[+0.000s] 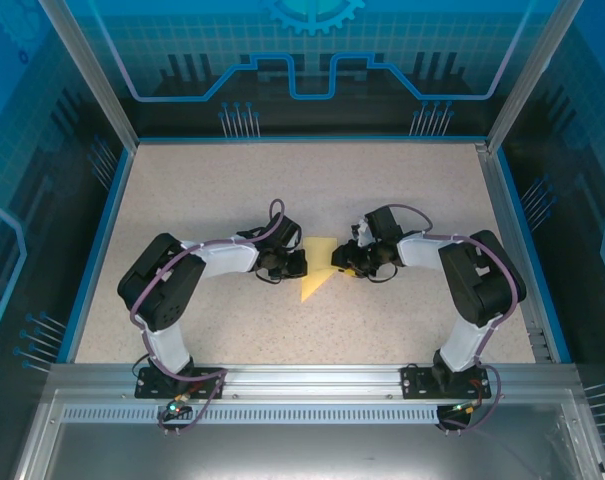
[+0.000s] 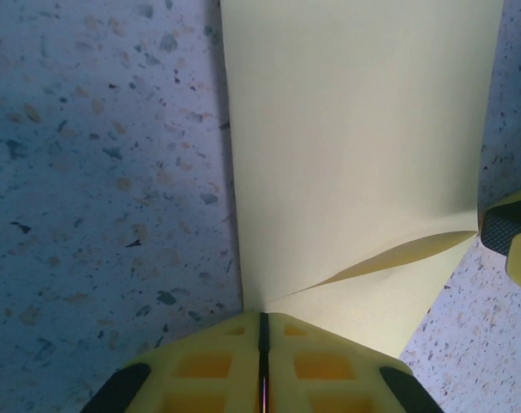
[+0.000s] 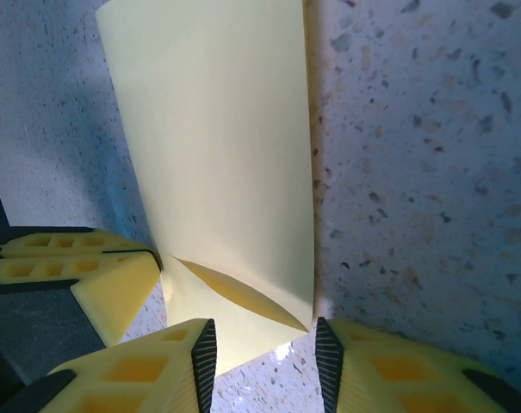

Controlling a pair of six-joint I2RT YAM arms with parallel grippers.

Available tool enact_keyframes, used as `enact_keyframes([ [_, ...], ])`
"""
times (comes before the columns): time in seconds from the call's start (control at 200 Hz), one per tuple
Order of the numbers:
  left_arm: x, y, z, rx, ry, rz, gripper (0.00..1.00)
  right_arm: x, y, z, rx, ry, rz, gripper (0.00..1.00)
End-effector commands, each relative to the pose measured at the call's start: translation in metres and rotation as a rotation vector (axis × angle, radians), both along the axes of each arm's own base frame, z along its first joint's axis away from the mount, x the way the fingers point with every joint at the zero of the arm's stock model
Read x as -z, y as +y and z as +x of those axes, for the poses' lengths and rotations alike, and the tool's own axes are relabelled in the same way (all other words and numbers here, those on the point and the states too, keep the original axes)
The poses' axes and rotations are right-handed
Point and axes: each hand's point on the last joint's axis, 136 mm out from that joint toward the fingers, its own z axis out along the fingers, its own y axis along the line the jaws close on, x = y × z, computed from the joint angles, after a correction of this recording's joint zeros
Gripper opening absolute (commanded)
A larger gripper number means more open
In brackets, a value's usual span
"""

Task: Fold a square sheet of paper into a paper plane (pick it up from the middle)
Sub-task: Third fold the triangle at the center of the table.

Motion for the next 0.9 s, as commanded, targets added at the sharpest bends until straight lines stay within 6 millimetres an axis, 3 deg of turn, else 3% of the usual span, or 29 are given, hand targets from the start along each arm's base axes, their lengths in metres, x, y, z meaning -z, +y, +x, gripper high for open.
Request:
enact_keyframes([
  [0.0, -0.002, 0.005, -0.001, 0.001, -0.006, 0.011, 0.09, -0.001, 0.007, -0.004, 0.006, 0.021, 0.012, 0.38],
  [0.265, 0.005, 0.01, -0.004, -0.01, 0.006, 0.028, 0.09, 0.007, 0.007, -0.005, 0.042, 0.064, 0.009, 0.37],
  [0.715, 0.009, 0.014, -0.007, -0.019, 0.018, 0.043, 0.08, -0.005, -0.003, -0.006, 0.119, 0.041, -0.016, 0.39],
  [0.89, 0.009, 0.013, -0.008, -0.02, 0.02, 0.039, 0.08, -0.001, 0.004, -0.004, 0.116, 0.06, 0.013, 0.38],
])
